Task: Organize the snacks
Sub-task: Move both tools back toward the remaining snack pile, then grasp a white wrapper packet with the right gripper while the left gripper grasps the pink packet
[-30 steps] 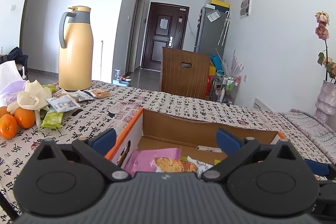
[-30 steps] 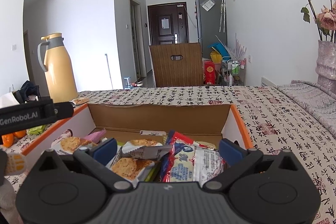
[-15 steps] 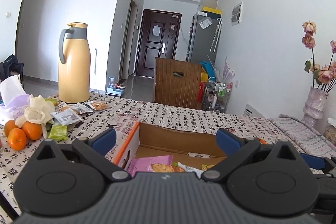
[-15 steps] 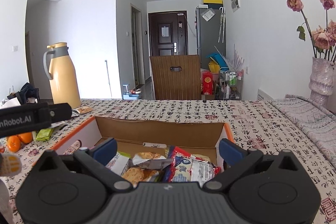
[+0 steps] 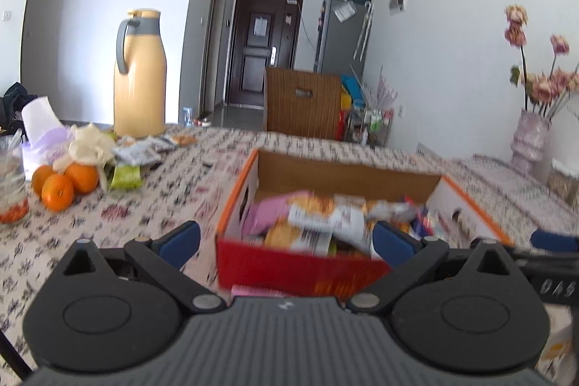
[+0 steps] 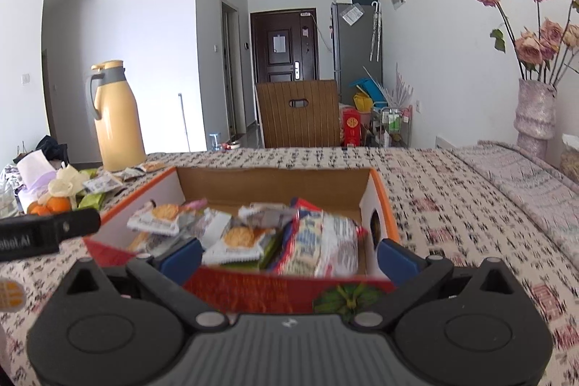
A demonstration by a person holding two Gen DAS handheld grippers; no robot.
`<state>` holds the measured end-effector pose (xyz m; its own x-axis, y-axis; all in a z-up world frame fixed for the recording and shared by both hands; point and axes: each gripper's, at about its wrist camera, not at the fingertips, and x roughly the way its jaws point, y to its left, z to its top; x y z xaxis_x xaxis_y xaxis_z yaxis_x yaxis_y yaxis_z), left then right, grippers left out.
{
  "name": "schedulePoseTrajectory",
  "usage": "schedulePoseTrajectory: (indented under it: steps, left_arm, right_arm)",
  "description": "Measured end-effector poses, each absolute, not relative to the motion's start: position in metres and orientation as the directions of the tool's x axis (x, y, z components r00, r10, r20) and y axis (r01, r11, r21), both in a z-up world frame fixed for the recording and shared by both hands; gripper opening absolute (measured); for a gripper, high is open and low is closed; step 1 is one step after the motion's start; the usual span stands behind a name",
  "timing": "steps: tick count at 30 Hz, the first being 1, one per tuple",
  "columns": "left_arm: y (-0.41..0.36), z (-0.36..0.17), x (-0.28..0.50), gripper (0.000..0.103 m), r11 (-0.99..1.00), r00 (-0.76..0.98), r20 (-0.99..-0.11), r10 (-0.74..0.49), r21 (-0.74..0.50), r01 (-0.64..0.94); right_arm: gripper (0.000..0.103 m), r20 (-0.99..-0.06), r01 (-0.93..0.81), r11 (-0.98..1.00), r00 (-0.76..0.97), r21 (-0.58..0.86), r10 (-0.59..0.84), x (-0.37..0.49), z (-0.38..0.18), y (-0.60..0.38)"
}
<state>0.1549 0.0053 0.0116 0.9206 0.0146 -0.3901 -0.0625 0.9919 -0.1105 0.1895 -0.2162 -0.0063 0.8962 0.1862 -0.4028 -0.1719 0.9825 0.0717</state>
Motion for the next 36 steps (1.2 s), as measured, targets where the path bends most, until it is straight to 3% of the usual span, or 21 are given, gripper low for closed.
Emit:
schedulePoseTrajectory:
  steps: [8, 15, 32, 34, 36]
  left_arm:
    - [0.01, -0.025, 0.135, 0.103, 0.996, 0.889, -0.457, -0.025, -0.083, -0.015]
    - [0.014, -0.035, 0.135, 0.103, 0.995, 0.886, -0.459, -0.067, -0.094, 0.026]
    - [0.022, -0.041, 0.14, 0.103, 0.985, 0.871, -0.477, -0.117, -0.168, 0.04]
    - [0.024, -0.042, 0.141, 0.103, 0.983, 0.869, -0.48, -0.119, -0.18, 0.035]
    - [0.026, -0.043, 0.142, 0.103, 0.98, 0.866, -0.484, -0.126, -0.194, 0.035]
  right_arm:
    - [0.103, -0.459, -0.152, 0.985, 0.871, 0.086, 0.175, 0.163, -0.031, -0.228]
    - [0.103, -0.506, -0.123, 0.987, 0.848, 0.098, 0.156, 0.154, -0.049, -0.236]
    - [0.103, -0.592, -0.088, 0.995, 0.8, 0.046, 0.098, 0.215, -0.062, -0.225]
    - [0.1, -0.6, -0.091, 0.995, 0.794, 0.041, 0.098, 0.218, -0.065, -0.223]
    - [0.09, -0.608, -0.097, 0.995, 0.787, 0.04, 0.101, 0.22, -0.068, -0.221]
